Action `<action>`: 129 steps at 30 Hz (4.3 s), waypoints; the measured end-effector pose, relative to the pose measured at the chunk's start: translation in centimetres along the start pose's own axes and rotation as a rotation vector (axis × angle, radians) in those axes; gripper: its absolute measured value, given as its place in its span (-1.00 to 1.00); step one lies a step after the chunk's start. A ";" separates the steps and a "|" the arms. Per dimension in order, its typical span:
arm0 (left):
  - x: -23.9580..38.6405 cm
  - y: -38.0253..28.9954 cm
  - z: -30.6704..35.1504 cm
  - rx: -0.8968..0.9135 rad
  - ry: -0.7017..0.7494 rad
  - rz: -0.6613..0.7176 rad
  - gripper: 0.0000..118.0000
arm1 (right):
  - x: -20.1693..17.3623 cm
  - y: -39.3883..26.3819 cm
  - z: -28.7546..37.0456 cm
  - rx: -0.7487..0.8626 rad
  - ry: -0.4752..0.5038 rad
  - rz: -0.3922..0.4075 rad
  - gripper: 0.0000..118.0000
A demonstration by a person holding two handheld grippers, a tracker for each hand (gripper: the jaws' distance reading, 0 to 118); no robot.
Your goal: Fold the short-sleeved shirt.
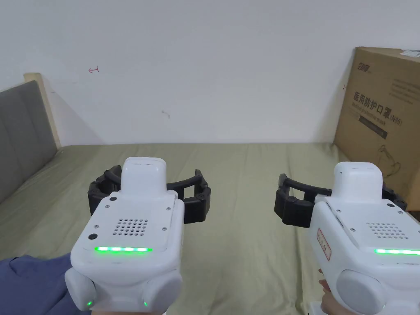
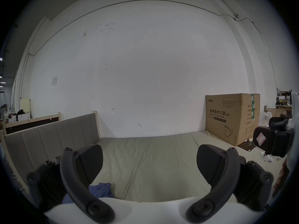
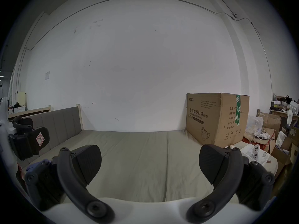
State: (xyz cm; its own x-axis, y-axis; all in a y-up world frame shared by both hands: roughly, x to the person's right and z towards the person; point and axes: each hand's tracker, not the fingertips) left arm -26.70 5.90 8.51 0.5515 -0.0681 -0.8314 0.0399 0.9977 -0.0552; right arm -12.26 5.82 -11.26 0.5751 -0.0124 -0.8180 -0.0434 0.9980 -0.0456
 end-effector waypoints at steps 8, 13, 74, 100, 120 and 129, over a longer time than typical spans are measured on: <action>-0.5 0.4 0.0 -0.006 -0.048 0.027 0.97 | 0.1 0.1 -0.1 0.003 -0.004 0.010 1.00; -0.6 0.6 -0.1 -0.016 -0.039 0.047 0.97 | 0.2 0.1 0.0 0.008 -0.009 0.014 1.00; -14.7 -1.0 6.6 -0.086 0.214 0.036 -1.00 | -8.7 -1.3 -2.0 -0.107 0.265 -0.062 -1.00; -33.7 -21.4 -8.4 -1.249 0.070 0.468 0.91 | -11.0 -6.4 -4.6 -0.389 0.493 0.020 -1.00; -29.9 -25.3 -6.3 -1.207 -0.010 0.120 -0.97 | -12.7 -8.1 -4.6 -0.478 0.555 -0.009 -1.00; -34.7 -16.8 -1.8 -0.938 0.100 0.133 -0.97 | -10.7 -7.3 -3.9 -0.470 0.531 -0.019 -1.00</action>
State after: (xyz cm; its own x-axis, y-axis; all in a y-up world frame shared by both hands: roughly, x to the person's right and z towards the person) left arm -48.03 -8.47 37.29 0.4279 0.0031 -0.9038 -0.7268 0.5957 -0.3421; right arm -21.26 -1.53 -4.37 0.1082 -0.1779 -0.9781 -0.4542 0.8663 -0.2078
